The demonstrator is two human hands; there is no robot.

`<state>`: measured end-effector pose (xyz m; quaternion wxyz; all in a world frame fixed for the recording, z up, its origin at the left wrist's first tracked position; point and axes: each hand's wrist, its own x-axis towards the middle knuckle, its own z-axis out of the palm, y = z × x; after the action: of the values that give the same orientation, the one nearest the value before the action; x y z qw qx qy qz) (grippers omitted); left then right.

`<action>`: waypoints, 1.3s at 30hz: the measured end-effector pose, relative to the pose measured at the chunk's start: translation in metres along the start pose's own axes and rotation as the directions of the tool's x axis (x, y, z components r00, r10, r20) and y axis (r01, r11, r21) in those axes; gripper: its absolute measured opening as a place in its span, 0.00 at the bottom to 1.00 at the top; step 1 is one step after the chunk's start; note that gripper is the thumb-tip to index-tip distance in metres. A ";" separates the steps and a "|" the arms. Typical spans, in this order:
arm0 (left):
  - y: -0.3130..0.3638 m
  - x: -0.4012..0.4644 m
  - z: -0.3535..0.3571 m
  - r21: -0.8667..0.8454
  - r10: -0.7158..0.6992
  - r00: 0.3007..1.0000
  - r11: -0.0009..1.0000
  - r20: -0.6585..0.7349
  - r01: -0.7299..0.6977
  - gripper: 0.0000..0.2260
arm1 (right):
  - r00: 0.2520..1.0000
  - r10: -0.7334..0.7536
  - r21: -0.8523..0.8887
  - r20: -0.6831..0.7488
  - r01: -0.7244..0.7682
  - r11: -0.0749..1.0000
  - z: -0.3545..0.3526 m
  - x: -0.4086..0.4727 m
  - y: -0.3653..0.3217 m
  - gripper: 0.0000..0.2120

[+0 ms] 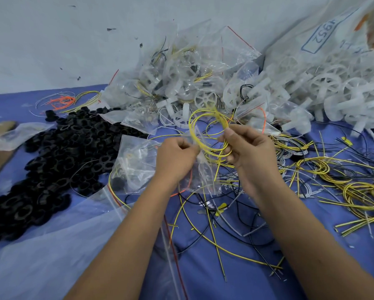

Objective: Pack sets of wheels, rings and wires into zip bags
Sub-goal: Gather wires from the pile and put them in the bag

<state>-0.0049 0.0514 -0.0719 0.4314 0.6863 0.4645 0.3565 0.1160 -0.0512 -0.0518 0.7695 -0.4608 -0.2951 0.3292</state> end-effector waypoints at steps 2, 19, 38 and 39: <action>0.007 0.000 -0.006 -0.214 -0.011 0.995 0.976 0.095 0.031 0.11 | 0.999 0.053 0.109 0.005 -0.053 0.993 -0.002 0.001 -0.003 0.02; 0.023 0.004 -0.028 -0.287 0.041 0.987 0.958 0.155 0.005 0.18 | 0.799 -0.508 -0.817 0.321 0.505 0.278 -0.015 0.000 -0.010 0.04; 0.030 -0.013 -0.007 0.015 0.339 0.939 0.941 -0.062 -0.338 0.10 | 0.960 -0.195 -0.863 0.201 0.268 0.429 -0.011 -0.002 -0.006 0.06; 0.031 -0.016 -0.003 0.065 0.365 0.928 0.930 -0.072 -0.361 0.10 | 0.964 -0.164 -0.841 0.208 0.262 0.474 -0.011 -0.001 -0.006 0.06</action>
<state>-0.0022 0.0309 -0.0432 0.3206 0.7558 0.3559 0.4463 0.1251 -0.0597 -0.0513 0.4565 -0.7250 -0.5119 0.0622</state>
